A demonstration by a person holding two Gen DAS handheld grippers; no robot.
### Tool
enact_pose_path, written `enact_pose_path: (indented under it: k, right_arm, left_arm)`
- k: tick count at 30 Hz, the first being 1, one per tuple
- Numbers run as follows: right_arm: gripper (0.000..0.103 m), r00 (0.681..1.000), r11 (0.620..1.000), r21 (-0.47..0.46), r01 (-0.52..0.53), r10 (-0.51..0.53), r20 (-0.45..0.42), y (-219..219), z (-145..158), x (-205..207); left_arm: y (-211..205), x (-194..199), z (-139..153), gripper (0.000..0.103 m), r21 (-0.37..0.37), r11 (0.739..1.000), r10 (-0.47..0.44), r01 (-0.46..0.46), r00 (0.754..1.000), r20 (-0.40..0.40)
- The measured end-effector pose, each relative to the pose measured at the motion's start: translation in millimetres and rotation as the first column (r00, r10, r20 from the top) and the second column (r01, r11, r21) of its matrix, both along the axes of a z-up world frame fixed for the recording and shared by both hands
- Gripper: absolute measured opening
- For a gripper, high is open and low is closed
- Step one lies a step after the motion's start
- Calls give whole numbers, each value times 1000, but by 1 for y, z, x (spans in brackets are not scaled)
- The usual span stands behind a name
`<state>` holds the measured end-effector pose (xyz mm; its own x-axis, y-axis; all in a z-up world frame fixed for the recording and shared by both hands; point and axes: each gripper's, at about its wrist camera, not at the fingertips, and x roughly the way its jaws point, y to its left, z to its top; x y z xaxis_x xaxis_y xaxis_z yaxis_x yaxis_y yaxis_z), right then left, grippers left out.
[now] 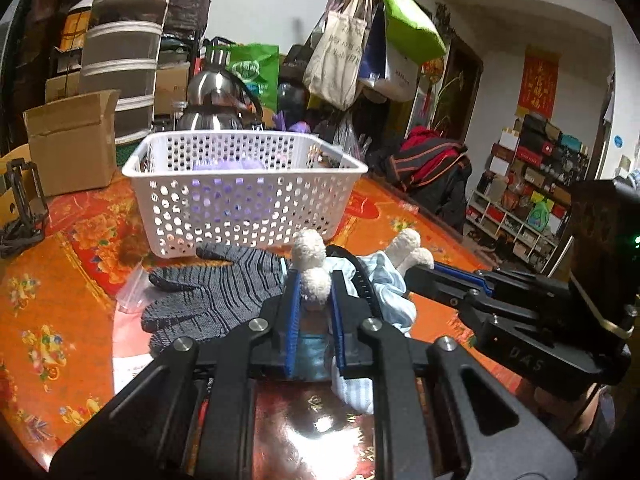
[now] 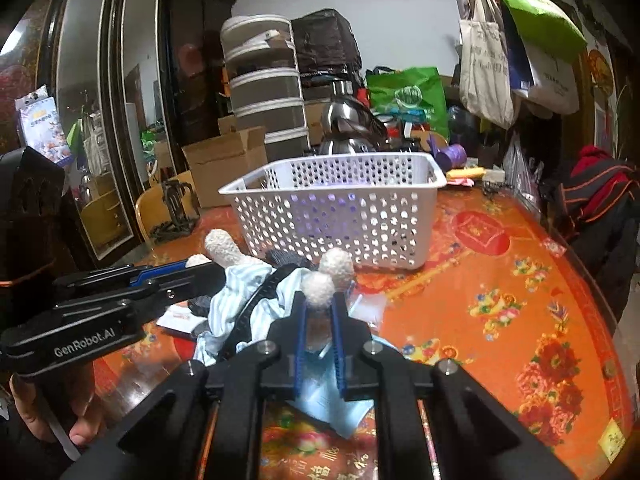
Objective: Organize soft objects
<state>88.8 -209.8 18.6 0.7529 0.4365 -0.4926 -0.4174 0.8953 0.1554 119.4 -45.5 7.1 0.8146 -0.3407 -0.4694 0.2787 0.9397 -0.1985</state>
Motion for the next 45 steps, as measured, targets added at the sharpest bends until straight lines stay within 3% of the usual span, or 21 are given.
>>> enact_pose_path:
  k: [8,13,19,27,32,37,45]
  right_arm:
    - [10,999,998,54,-39,39,2,-6,21,2]
    - [10,998,997,53,-60,60,5,-8,41,15]
    - [10,998,998,39,-58,57,27,-11,86,53]
    - [10,1000,1000,-7,0,0,11,-11,132,138]
    - [10,999,997,-53,49,-50,-20,-14,132,195]
    - [10,995,991,-122,53,-62,-74,-8,103,239]
    - [10,993,981,-189,41,-60,-97,0,61,268]
  left_arm:
    - [6,-9,21,13,-34,999,8,-7,1000,19]
    - [4,7,47,13,-36,999,7,-6,1000,24]
    - [5,58,94,13,-77,997,-2,1,1000,-9]
    - [0,156,141,13,-94,995,28,-34,997,-65]
    - [-8,220,134,13,-67,995,61,-70,990,-126]
    - [-16,270,99,13,-23,994,100,-106,975,-196]
    - [-14,294,63,13,-29,990,127,-138,962,-243]
